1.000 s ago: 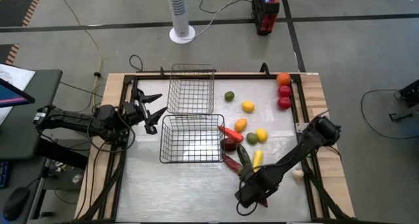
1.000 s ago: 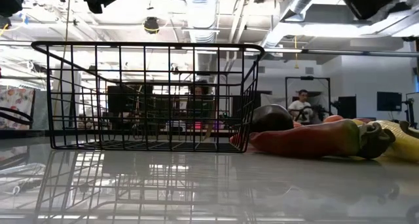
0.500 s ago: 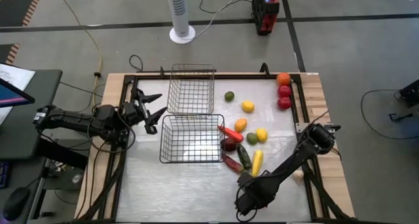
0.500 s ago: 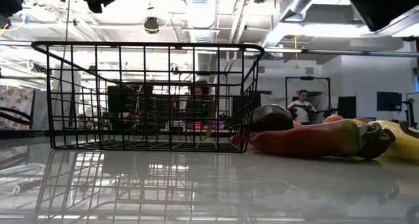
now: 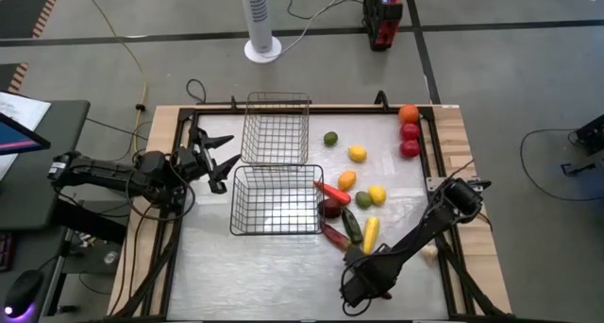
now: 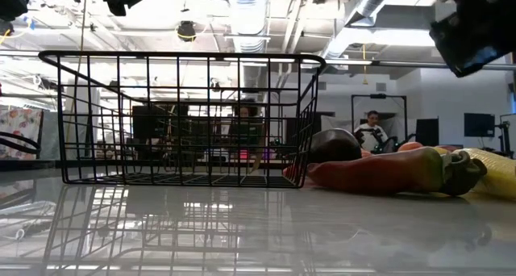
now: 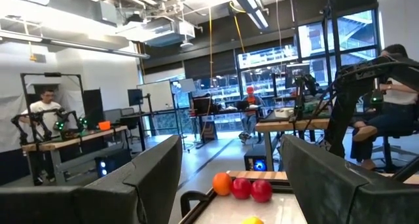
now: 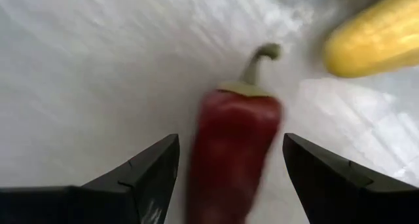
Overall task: Sort produce into baskets
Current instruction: Put the bottom red chili pepper into the black wire basket
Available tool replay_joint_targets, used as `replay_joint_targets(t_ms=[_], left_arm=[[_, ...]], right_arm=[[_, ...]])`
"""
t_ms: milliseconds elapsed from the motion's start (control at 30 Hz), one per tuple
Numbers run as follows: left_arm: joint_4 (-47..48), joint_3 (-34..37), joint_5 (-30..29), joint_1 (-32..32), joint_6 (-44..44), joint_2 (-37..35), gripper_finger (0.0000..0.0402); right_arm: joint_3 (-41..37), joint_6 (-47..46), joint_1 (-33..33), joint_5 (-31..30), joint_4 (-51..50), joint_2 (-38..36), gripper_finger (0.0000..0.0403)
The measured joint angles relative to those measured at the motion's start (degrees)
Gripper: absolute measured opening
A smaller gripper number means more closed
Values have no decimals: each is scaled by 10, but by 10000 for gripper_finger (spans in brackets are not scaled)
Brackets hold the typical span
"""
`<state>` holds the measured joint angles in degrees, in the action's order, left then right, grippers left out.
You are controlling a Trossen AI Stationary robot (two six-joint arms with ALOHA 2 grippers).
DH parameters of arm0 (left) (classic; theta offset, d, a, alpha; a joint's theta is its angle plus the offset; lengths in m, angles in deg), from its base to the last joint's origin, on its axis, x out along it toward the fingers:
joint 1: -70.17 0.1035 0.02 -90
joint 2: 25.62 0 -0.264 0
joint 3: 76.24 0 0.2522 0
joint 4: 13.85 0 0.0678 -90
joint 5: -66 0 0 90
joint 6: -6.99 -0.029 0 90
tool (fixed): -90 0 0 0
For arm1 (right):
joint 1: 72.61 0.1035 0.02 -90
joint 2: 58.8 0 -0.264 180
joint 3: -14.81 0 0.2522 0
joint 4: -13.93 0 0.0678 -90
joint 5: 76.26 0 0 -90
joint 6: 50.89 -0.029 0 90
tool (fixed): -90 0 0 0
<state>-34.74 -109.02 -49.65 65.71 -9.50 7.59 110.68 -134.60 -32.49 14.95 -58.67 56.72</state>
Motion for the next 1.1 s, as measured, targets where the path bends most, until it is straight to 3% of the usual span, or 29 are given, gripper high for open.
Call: replay_joint_targets(t_ms=[167, 467, 700, 900, 1100], left_arm=[[0, 0, -1, 0, -5, 0, 249], [0, 0, -1, 0, -4, 0, 249], [-23, 0, -1, 0, -1, 0, 249], [-24, 0, 10, 0, 0, 0, 249], [-17, -2, 6, 0, 4, 0, 249]], right_arm=[[1, 3, 0, 0, -9, 0, 272], [3, 24, -1, 2, -17, 0, 183], [66, 39, -6, -9, -186, -6, 190], [122, 39, -23, -148, -288, -57, 195], [124, 112, -61, -373, -252, -112, 192]])
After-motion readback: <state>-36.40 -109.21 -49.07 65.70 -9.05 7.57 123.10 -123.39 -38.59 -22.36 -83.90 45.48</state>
